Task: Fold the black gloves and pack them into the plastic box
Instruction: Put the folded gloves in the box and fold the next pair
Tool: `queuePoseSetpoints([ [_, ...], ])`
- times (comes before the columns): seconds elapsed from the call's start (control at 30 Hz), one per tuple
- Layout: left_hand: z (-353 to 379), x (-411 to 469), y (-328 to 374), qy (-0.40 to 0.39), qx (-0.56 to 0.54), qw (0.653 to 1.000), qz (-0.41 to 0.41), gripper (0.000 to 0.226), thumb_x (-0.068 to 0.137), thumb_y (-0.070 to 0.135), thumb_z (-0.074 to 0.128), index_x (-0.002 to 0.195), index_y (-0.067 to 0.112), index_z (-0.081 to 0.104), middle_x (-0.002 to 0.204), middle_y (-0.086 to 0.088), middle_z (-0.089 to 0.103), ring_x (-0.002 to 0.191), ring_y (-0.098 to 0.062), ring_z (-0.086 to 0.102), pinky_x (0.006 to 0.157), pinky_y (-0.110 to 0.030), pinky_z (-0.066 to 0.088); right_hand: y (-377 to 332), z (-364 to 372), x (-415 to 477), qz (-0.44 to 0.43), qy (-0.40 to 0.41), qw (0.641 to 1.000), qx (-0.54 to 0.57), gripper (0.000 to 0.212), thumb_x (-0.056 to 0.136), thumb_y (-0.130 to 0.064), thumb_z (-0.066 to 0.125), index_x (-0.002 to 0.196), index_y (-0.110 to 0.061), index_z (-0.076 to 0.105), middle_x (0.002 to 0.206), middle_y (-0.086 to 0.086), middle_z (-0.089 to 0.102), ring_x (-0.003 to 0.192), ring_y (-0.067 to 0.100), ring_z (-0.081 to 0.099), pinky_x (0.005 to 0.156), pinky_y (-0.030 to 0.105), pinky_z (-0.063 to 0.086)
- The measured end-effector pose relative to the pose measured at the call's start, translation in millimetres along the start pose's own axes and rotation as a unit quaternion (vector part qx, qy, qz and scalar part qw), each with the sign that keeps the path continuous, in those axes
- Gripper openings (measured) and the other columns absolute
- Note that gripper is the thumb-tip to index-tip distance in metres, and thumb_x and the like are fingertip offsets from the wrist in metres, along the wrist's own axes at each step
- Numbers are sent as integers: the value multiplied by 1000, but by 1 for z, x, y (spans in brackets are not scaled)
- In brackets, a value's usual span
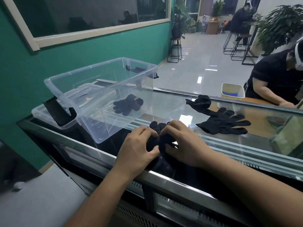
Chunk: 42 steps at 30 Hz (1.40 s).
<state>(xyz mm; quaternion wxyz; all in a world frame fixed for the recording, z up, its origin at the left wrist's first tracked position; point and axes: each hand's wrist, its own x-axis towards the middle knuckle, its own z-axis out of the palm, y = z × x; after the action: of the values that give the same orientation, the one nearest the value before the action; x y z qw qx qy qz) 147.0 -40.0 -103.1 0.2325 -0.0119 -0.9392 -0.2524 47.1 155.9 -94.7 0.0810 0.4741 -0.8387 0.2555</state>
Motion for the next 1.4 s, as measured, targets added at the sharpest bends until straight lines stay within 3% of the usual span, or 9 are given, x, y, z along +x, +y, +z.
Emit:
queuePoseSetpoints([
  [0.2,-1,-1,0,19,-27,999,-17,19,95,32,70,113,33,67,108,19,66,104,-7,64,95,-35,56,2,0,1,24,31,998,52,23,90,-22,70,112,-26,66,103,-13,60,95,10,57,84,29,53],
  [0.4,-4,-3,2,30,-73,994,-73,9,101,37,62,108,31,61,99,14,70,98,-9,68,85,-36,59,-1,1,-2,45,56,994,84,20,100,-33,68,119,-30,62,90,-18,67,86,10,61,83,22,47],
  [0.57,-1,0,-3,52,-46,994,-85,6,100,35,65,97,30,63,95,15,66,96,-9,63,85,-38,57,3,2,1,102,80,987,93,19,98,-47,72,103,-32,63,83,-16,71,76,1,65,70,15,47],
  [0.67,0,1,-4,82,-26,995,-60,6,98,26,73,95,28,69,98,16,61,99,-12,61,87,-36,56,6,5,5,113,97,987,64,20,96,-48,74,99,-30,65,90,-14,68,77,3,65,71,21,50],
  [0.77,0,-1,-5,93,-8,995,-22,10,95,15,79,100,24,77,100,12,64,99,-15,62,87,-37,58,6,9,7,97,119,988,37,16,95,-42,76,102,-30,67,104,-11,57,79,8,63,71,28,52],
  [0.9,-1,-4,-2,66,-36,997,12,12,98,20,76,108,25,78,103,15,65,94,-7,67,87,-29,58,4,6,6,40,114,993,11,4,99,-21,73,100,-24,74,102,-6,61,75,5,51,68,25,43],
  [1.07,0,-5,-3,38,-23,999,22,32,89,35,85,119,28,75,109,16,61,101,-4,65,93,-22,56,6,0,-1,-1,45,997,61,22,95,-33,76,117,-28,72,109,-13,56,85,-2,59,79,15,52],
  [1.27,0,1,-5,22,16,999,45,39,94,28,81,131,31,71,115,10,61,107,-11,64,97,-31,59,10,0,-1,-13,26,999,26,39,92,-21,76,129,-28,70,115,-5,59,94,11,63,81,21,52],
  [1.4,-2,9,-4,7,74,994,77,43,94,28,78,136,32,68,110,5,62,101,-18,64,84,-39,62,6,3,1,-21,32,999,-14,36,92,-20,75,128,-23,70,110,-1,62,85,11,58,75,19,44],
])
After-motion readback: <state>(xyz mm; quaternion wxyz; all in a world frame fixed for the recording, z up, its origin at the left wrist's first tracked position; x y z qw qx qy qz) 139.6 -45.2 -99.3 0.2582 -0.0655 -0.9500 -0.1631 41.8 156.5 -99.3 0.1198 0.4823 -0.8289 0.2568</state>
